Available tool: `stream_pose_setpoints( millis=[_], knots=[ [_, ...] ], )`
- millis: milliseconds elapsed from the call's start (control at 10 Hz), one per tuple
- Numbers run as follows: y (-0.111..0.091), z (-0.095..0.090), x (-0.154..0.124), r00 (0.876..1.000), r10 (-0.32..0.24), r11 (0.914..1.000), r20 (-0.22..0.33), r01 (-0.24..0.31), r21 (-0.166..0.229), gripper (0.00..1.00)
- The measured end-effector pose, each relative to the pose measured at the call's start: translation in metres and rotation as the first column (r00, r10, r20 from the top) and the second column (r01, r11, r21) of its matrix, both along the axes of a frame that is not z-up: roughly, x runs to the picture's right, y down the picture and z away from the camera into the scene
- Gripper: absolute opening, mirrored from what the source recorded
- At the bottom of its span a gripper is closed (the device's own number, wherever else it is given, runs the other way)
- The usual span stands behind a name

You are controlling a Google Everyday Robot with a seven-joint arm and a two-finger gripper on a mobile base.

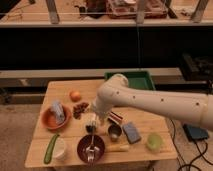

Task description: Place towel in table surface

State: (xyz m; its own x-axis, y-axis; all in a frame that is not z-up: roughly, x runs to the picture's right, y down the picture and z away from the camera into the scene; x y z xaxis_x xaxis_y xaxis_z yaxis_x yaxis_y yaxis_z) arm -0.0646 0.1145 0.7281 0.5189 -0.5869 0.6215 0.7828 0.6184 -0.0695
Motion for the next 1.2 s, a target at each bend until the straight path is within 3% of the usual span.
stream_pose_setpoints(
  millis=[300, 500, 800, 1100, 1200],
  knots=[
    [-0.065, 0.032, -0.07, 0.994, -0.087, 0.9958, 0.067, 0.085, 0.035, 0.62],
    [-0.085, 0.04, -0.12, 0.982, -0.148, 0.9883, 0.114, 0.143, 0.053, 0.62],
    [-0.09, 0.041, -0.16, 0.962, -0.211, 0.977, 0.171, 0.202, 0.069, 0.62],
    [-0.089, 0.042, -0.16, 0.962, -0.214, 0.9763, 0.169, 0.205, 0.07, 0.62],
    [-0.087, 0.042, -0.161, 0.959, -0.236, 0.971, 0.159, 0.227, 0.077, 0.62]
  ],
)
